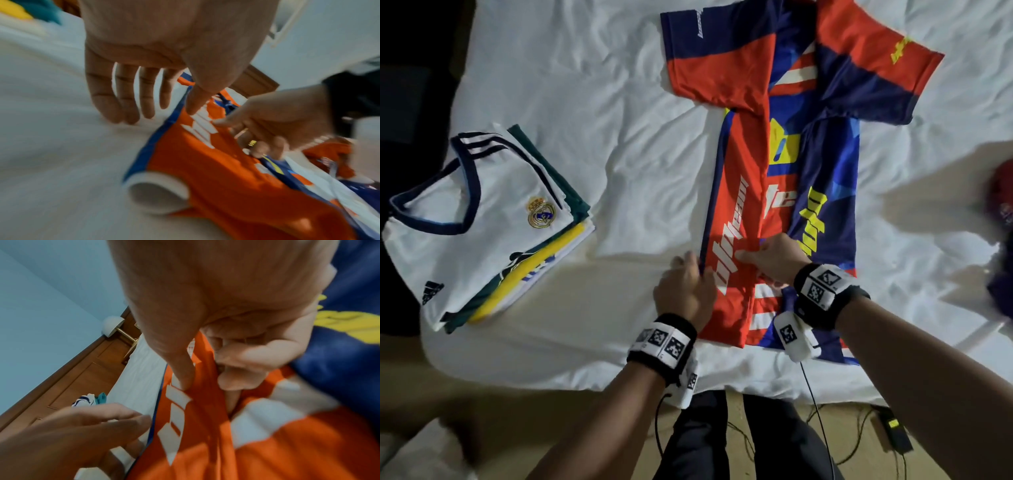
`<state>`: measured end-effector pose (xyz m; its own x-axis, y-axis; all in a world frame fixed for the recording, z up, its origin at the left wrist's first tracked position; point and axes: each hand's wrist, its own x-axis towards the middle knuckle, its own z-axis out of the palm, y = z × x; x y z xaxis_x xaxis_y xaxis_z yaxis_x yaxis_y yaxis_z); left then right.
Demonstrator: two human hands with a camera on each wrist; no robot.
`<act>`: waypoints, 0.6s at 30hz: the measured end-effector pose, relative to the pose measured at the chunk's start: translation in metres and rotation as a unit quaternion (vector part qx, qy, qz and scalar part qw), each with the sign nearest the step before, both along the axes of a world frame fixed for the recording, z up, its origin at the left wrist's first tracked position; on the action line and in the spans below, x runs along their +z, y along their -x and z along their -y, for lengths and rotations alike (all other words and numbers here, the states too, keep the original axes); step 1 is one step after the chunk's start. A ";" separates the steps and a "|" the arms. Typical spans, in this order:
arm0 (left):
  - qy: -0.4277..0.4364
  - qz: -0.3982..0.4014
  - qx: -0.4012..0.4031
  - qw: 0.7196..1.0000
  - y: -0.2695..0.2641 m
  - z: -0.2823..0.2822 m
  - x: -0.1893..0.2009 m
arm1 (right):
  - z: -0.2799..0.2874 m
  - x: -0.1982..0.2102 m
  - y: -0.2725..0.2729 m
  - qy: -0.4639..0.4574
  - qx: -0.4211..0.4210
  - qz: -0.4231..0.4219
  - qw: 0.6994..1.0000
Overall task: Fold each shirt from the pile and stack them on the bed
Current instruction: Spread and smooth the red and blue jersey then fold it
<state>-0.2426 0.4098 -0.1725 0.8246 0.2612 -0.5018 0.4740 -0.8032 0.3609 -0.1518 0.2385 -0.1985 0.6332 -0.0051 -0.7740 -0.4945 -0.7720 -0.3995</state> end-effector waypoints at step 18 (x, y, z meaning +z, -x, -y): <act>-0.023 0.100 -0.265 0.959 0.017 0.029 -0.027 | 0.012 -0.003 -0.014 -0.033 -0.148 0.070 0.986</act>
